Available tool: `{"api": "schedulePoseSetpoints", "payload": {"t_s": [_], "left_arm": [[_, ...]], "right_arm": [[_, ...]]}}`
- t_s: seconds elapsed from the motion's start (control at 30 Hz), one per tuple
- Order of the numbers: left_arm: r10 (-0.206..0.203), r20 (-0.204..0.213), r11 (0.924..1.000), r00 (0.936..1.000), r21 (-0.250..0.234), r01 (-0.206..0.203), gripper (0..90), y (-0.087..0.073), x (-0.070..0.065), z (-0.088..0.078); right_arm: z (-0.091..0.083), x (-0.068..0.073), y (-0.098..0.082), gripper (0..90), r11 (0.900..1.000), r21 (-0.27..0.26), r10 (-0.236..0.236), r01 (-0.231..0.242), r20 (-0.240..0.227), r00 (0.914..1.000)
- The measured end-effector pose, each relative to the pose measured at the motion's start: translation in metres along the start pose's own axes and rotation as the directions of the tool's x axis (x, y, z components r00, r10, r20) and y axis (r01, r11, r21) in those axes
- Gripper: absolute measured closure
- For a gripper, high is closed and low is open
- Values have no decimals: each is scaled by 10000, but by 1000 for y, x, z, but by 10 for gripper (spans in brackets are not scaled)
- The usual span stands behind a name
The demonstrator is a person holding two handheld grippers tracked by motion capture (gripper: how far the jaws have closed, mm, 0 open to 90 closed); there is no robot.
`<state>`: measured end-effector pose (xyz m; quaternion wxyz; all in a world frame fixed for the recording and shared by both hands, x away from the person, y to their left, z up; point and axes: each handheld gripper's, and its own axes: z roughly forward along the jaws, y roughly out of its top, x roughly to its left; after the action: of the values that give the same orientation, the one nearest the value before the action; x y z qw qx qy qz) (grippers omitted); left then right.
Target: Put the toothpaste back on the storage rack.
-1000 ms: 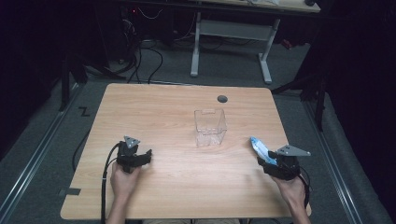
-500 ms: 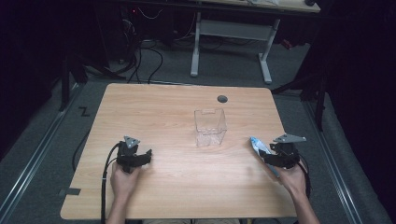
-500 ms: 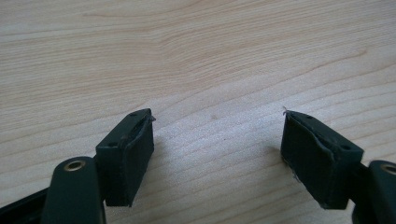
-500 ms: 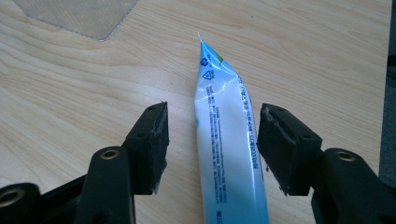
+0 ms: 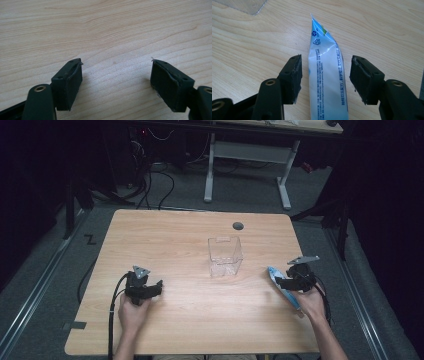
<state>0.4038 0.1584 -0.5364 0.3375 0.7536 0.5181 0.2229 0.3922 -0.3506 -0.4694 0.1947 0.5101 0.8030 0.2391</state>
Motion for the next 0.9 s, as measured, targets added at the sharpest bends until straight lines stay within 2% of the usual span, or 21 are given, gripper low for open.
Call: {"api": "schedulePoseSetpoints", "payload": {"t_s": [0.2, 0.33, 0.67, 0.9], "left_arm": [[-10, -3, 10000, 10000, -9, 10, 259, 0, 0, 0], [-10, -1, 10000, 10000, -8, 10, 259, 0, 0, 0], [-12, 4, 10000, 10000, -7, 12, 259, 0, 0, 0], [-10, -16, 10000, 10000, -17, 10, 259, 0, 0, 0]], "right_arm": [[8, 2, 4, 424, 9992, 342, -219, 216, 82, 9997], [18, 1, 4, 420, 9969, 760, -219, 211, 90, 9997], [30, 3, 5, 420, 9928, 1156, -328, 303, 200, 9993], [40, 0, 3, 481, 9853, 1707, -72, 54, 103, 9999]]}}
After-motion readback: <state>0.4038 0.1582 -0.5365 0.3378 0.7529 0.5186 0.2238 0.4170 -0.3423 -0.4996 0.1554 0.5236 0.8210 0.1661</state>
